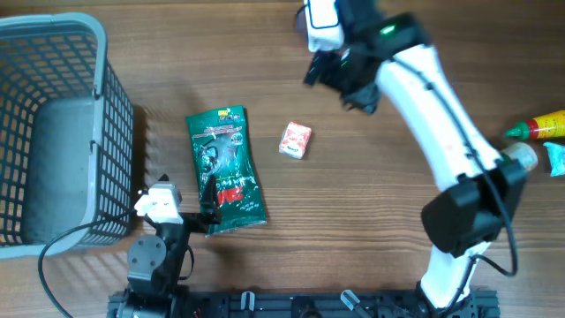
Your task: Scan the item barcode
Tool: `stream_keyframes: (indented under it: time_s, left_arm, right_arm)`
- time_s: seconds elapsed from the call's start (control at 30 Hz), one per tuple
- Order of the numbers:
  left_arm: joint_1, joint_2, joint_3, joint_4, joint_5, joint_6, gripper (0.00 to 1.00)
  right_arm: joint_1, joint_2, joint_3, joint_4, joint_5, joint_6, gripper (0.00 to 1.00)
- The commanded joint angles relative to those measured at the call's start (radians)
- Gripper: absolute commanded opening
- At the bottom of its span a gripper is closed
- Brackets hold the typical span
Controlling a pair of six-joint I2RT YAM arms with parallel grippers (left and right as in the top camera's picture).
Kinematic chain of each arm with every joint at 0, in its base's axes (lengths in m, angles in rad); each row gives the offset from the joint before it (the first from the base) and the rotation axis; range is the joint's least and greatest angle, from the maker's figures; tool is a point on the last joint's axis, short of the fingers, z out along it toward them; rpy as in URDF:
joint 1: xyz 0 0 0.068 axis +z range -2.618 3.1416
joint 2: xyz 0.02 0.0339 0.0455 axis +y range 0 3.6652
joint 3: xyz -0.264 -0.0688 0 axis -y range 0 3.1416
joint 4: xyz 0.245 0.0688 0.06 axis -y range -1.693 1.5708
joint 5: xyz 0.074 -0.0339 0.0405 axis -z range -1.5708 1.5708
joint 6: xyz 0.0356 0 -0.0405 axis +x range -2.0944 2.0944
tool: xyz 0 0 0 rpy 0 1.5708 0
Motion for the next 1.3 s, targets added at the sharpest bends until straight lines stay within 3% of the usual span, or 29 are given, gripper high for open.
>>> stream_keyframes:
  time_s: [0.0,0.03,0.1,0.43,0.5,0.57,0.67,0.77,0.93,1.27]
  left_arm:
    - [0.003,-0.004,-0.004,0.001,0.008,0.019,1.0]
    - [0.003,-0.004,-0.004,0.001,0.008,0.019,1.0]
    - [0.003,-0.004,-0.004,0.001,0.008,0.019,1.0]
    - [0.003,-0.004,-0.004,0.001,0.008,0.019,1.0]
    - [0.003,-0.004,-0.004,0.001,0.008,0.019,1.0]
    - [0.003,-0.004,-0.004,0.001,0.008,0.019,1.0]
    - [0.003,-0.004,-0.004,0.001,0.008,0.019,1.0]
    - [0.003,-0.004,-0.004,0.001,0.008,0.019,1.0]
    - [0.003,-0.004,-0.004,0.001,0.008,0.019,1.0]
    - [0.003,-0.004,-0.004,0.001,0.008,0.019,1.0]
  right_arm:
    - [0.057,0.025,-0.151,0.068,0.022,0.052,1.0]
    - [0.066,0.025,-0.178,0.076,0.022,0.054,0.99]
    - [0.074,0.025,-0.232,0.094,0.022,0.061,0.8]
    - [0.075,0.029,-0.436,0.392,-0.012,0.098,0.71]
    - [0.075,0.029,-0.467,0.45,-0.014,0.099,0.58]
    - [0.075,0.029,-0.468,0.475,-0.057,0.098,0.3]
    - [0.075,0.028,-0.468,0.518,-0.193,0.096,0.11]
    - [0.08,0.029,-0.468,0.538,-0.224,0.097,0.11]
    - [0.09,0.031,-0.499,0.552,-0.069,0.185,0.11]
    - [0.09,0.115,-0.556,0.666,-0.068,0.226,0.12]
